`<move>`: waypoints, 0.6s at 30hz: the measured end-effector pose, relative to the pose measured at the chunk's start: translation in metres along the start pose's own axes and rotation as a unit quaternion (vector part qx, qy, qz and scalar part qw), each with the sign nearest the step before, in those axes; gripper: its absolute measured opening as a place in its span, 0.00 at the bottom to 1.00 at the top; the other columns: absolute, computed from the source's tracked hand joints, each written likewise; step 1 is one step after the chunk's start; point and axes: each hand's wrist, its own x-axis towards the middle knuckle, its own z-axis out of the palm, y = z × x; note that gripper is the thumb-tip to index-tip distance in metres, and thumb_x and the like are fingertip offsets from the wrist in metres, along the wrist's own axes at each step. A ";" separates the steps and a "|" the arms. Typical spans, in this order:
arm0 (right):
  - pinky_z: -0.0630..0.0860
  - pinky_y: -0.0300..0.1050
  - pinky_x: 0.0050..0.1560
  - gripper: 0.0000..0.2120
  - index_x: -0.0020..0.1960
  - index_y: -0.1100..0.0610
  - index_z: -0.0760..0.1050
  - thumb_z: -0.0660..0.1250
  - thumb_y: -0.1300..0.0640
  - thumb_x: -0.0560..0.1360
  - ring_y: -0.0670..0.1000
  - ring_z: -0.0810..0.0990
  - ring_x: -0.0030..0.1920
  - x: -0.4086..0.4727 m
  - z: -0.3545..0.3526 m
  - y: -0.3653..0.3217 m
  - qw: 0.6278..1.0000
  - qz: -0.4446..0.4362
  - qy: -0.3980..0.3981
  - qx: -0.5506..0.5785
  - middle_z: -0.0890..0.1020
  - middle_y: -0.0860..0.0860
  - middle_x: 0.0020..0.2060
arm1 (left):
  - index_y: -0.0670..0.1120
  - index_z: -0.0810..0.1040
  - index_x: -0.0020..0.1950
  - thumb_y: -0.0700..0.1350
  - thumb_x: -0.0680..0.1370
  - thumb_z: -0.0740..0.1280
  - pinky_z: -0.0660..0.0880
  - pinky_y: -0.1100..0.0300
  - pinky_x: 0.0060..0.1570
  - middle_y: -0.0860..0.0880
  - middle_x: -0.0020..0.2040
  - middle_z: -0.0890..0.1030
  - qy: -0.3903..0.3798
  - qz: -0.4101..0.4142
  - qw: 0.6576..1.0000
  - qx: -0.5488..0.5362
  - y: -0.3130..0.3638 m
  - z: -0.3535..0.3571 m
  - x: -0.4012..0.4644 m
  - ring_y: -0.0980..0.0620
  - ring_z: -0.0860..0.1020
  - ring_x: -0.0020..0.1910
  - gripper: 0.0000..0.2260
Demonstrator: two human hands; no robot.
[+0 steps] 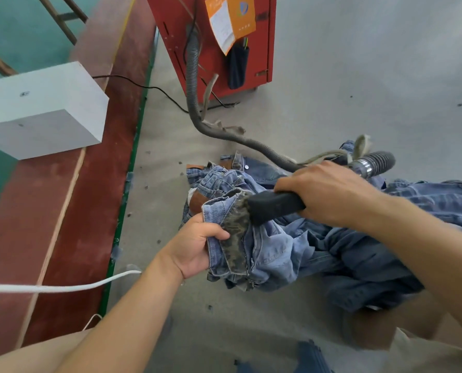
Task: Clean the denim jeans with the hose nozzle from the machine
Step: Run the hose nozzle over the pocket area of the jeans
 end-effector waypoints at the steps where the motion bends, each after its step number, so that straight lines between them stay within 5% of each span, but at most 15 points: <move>1: 0.65 0.40 0.37 0.14 0.55 0.42 0.74 0.70 0.57 0.75 0.49 0.77 0.39 -0.001 0.005 -0.005 1.000 -0.022 0.005 -0.020 0.77 0.41 0.39 | 0.40 0.83 0.63 0.28 0.71 0.61 0.82 0.43 0.53 0.35 0.60 0.83 0.006 -0.004 1.000 0.003 -0.001 -0.001 0.000 0.34 0.83 0.59 0.24; 3: 0.61 0.39 0.34 0.14 0.57 0.41 0.74 0.69 0.56 0.74 0.49 0.77 0.38 -0.002 0.006 -0.009 0.998 -0.046 0.012 -0.028 0.77 0.42 0.40 | 0.39 0.82 0.64 0.28 0.70 0.61 0.82 0.42 0.52 0.33 0.61 0.82 0.015 -0.006 1.000 -0.008 -0.002 -0.004 0.000 0.33 0.83 0.59 0.24; 6: 0.76 0.48 0.41 0.16 0.59 0.39 0.75 0.71 0.52 0.74 0.49 0.80 0.42 -0.004 -0.006 -0.005 0.999 -0.023 0.005 0.049 0.81 0.41 0.43 | 0.38 0.80 0.67 0.28 0.71 0.61 0.82 0.42 0.52 0.33 0.61 0.82 0.002 -0.002 1.000 -0.021 0.000 -0.003 0.000 0.34 0.83 0.58 0.25; 10: 0.80 0.55 0.47 0.14 0.58 0.40 0.76 0.73 0.53 0.75 0.49 0.80 0.43 -0.004 -0.019 0.004 0.996 0.025 0.011 0.079 0.82 0.42 0.43 | 0.38 0.81 0.65 0.28 0.71 0.61 0.82 0.42 0.52 0.33 0.62 0.82 -0.004 0.000 0.999 -0.037 0.002 0.001 0.001 0.34 0.83 0.59 0.24; 18: 0.77 0.48 0.44 0.16 0.60 0.42 0.74 0.67 0.57 0.76 0.50 0.81 0.45 -0.009 0.004 -0.031 0.997 -0.068 -0.037 -0.007 0.80 0.43 0.44 | 0.35 0.81 0.64 0.29 0.70 0.63 0.82 0.41 0.52 0.31 0.63 0.81 -0.002 0.008 0.999 -0.052 0.003 0.007 0.004 0.34 0.83 0.59 0.23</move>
